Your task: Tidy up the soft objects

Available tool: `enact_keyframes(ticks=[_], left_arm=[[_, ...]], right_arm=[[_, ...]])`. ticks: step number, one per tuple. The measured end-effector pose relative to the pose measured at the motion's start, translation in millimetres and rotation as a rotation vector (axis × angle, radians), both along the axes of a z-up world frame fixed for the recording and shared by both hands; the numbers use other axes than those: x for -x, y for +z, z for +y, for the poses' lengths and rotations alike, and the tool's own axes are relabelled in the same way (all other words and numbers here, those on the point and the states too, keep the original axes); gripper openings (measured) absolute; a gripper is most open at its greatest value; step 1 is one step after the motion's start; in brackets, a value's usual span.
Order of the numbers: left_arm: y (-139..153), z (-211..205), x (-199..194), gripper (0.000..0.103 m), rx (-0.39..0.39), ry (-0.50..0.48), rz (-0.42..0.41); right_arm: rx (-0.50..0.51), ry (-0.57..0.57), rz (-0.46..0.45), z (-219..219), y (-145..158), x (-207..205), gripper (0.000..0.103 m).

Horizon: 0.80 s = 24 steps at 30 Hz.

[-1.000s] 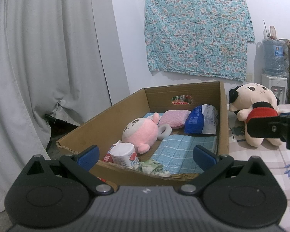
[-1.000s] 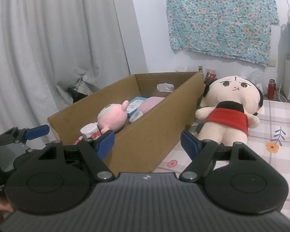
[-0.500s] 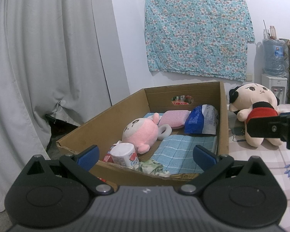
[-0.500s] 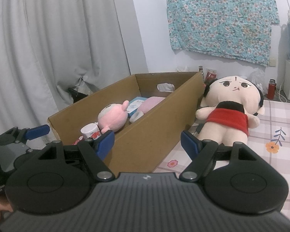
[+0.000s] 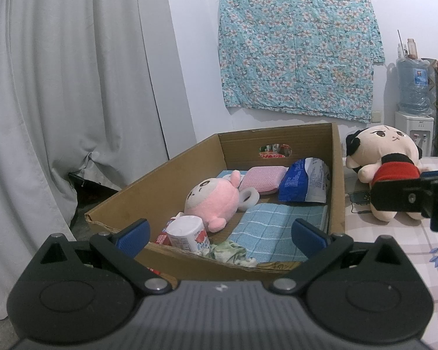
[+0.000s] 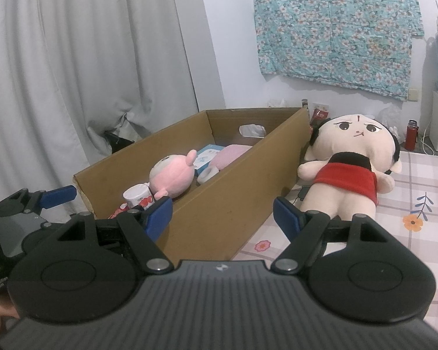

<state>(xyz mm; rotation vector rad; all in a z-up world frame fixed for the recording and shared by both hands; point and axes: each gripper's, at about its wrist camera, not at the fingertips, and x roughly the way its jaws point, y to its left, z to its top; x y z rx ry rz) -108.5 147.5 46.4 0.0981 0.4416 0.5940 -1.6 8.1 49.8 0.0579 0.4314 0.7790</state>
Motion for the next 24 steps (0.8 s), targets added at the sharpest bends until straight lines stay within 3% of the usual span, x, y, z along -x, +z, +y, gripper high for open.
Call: enact_keyframes(ticks=[24], left_arm=[[2.4, -3.5, -0.2, 0.103, 0.002, 0.001, -0.007]], right_arm=[[0.017, -0.006, 0.017, 2.2, -8.2, -3.6, 0.077]])
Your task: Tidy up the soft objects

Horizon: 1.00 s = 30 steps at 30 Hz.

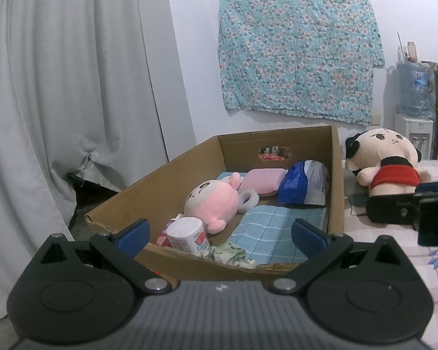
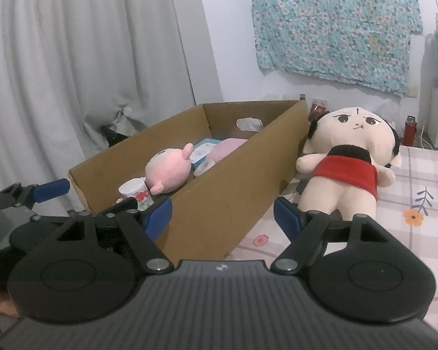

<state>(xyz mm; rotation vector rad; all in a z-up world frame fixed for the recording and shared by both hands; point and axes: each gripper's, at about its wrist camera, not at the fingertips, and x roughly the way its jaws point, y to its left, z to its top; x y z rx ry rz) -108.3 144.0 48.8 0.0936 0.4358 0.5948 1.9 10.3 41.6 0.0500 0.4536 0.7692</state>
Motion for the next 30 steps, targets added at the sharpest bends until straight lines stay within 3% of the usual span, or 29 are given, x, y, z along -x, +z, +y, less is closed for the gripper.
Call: enact_keyframes(ticks=[19, 25, 30], left_arm=[[0.4, -1.0, 0.1, 0.103, 0.0, 0.0, 0.001], [0.7, -1.8, 0.1, 0.103, -0.001, 0.0, 0.001], [2.0, -4.5, 0.1, 0.103, 0.002, 0.0, 0.002]], right_arm=[[0.011, 0.006, -0.004, 3.0, -1.5, -0.4, 0.078], [-0.016, 0.005, 0.057, -1.3, -1.5, -4.2, 0.078], [0.004, 0.0, 0.017, -2.0, -0.1, -0.4, 0.078]])
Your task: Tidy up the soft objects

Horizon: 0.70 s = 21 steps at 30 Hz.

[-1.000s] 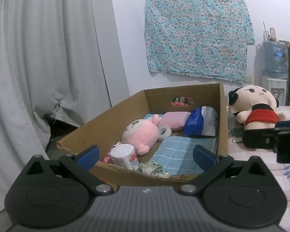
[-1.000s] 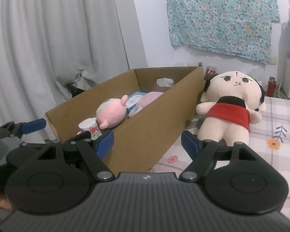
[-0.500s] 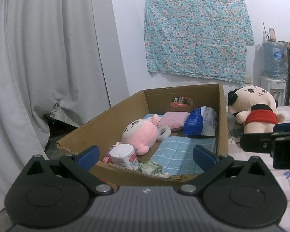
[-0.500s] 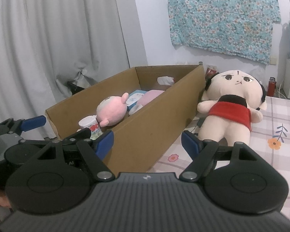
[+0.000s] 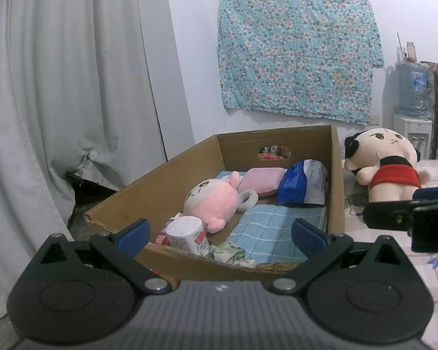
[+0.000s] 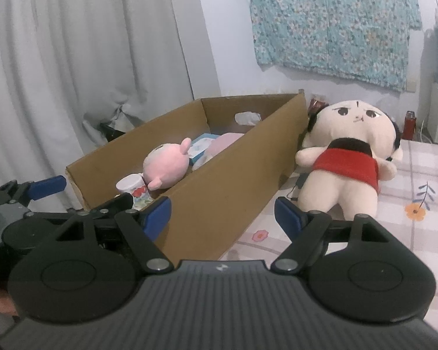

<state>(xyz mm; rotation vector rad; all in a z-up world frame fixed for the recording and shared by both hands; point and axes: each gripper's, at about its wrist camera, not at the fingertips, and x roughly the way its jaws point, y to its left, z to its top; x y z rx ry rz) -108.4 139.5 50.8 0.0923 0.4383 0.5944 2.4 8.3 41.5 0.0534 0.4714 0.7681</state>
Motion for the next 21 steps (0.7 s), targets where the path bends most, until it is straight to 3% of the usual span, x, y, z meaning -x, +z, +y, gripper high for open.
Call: enact_keyframes(ticks=[21], left_arm=[[-2.9, 4.0, 0.5, 0.103, 0.003, 0.009, -0.006]], right_arm=[[-0.007, -0.008, 0.009, -1.8, -2.9, -5.8, 0.079]])
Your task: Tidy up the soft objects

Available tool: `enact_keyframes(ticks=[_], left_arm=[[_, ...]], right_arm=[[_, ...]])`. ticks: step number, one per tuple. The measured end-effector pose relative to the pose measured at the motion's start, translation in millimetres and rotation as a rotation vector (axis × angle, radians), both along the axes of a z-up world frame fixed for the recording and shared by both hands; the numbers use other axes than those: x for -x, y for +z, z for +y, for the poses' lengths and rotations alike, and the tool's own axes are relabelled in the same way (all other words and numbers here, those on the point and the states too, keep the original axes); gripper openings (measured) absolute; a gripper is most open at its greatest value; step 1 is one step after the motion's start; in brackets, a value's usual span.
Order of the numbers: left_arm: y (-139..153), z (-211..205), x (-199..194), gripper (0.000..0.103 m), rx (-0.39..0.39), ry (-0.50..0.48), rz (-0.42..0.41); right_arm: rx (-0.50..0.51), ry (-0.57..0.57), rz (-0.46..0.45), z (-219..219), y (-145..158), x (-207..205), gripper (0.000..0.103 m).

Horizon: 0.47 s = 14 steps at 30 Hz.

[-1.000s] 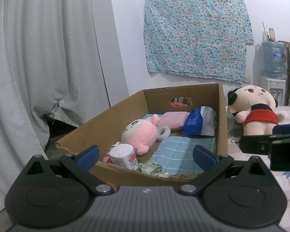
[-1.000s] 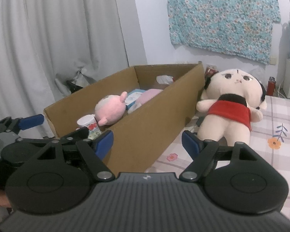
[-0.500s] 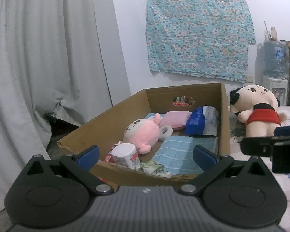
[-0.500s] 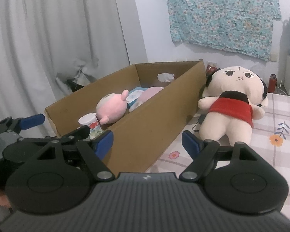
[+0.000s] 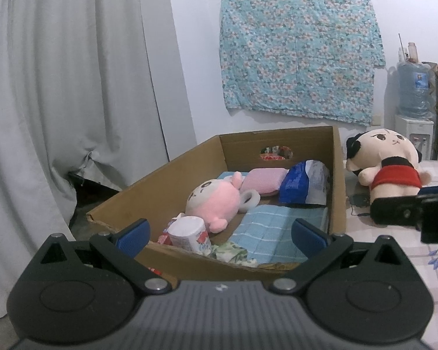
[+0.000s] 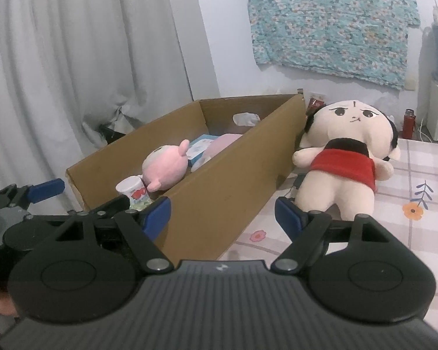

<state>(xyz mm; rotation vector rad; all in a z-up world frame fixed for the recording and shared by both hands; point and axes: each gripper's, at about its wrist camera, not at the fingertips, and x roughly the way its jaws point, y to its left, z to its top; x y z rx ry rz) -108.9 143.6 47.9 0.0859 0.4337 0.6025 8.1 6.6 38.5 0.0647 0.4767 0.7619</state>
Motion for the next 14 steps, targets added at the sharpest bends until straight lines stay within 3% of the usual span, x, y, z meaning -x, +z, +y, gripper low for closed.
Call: enact_keyframes(ticks=[11, 14], left_arm=[[-0.7, 3.9, 1.6, 0.103, 0.03, 0.011, -0.01], [-0.8, 8.4, 0.7, 0.102, 0.047, 0.054, -0.005]], right_arm=[[0.027, 0.027, -0.01, 5.9, -2.0, 5.0, 0.079], [0.023, 0.024, -0.004, 4.5, -2.1, 5.0, 0.079]])
